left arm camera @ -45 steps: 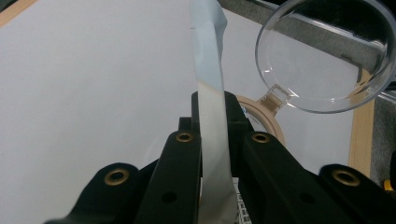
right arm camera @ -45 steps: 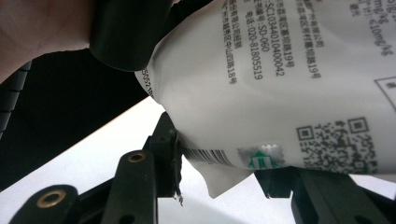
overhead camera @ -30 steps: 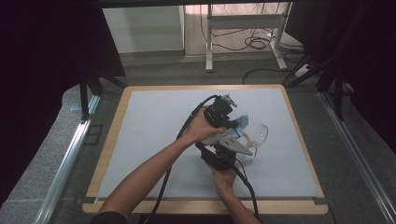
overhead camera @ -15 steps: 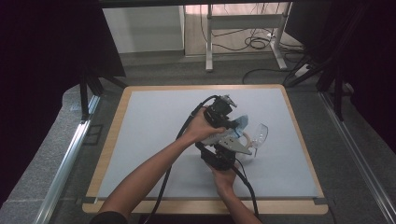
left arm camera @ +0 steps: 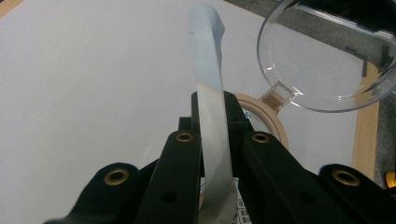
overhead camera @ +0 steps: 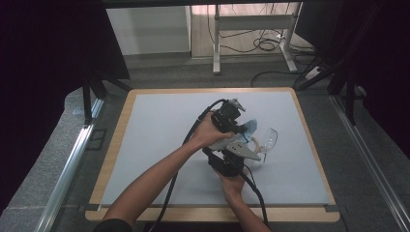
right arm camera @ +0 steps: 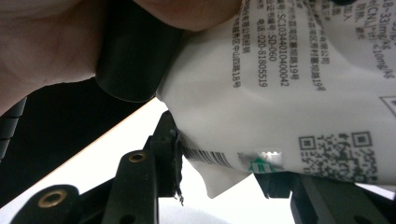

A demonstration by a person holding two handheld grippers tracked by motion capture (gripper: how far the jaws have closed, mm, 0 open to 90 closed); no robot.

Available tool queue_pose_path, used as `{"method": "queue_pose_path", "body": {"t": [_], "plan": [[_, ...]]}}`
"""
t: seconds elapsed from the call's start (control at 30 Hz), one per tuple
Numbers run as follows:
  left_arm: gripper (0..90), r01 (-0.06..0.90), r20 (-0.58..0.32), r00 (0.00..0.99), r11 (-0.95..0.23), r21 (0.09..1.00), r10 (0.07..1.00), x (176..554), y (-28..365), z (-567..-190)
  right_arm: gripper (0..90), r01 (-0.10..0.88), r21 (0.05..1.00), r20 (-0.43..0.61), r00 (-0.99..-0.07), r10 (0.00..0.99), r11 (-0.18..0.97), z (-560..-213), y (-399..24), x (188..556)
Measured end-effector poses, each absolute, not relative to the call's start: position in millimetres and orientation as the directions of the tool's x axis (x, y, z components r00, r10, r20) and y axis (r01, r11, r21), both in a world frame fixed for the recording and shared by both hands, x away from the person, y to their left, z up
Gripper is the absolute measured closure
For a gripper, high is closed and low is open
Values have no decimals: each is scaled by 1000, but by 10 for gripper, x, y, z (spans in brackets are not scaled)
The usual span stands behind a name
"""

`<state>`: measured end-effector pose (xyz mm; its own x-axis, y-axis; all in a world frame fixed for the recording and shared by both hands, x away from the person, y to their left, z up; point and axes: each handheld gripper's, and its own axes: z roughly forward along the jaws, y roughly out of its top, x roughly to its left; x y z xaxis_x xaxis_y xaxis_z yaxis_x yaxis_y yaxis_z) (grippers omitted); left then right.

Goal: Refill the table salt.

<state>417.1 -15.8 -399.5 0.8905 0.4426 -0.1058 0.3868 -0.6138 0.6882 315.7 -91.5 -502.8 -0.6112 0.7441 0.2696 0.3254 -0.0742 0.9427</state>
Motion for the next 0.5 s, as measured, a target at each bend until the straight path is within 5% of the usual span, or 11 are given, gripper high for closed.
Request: {"method": "queue_pose_path", "body": {"t": [0.5], "plan": [[881,384,-96,892,-629,676,442,4180,-179,-3976,576,318,944,268,-603,751,-81,-5010,-891,3155]]}}
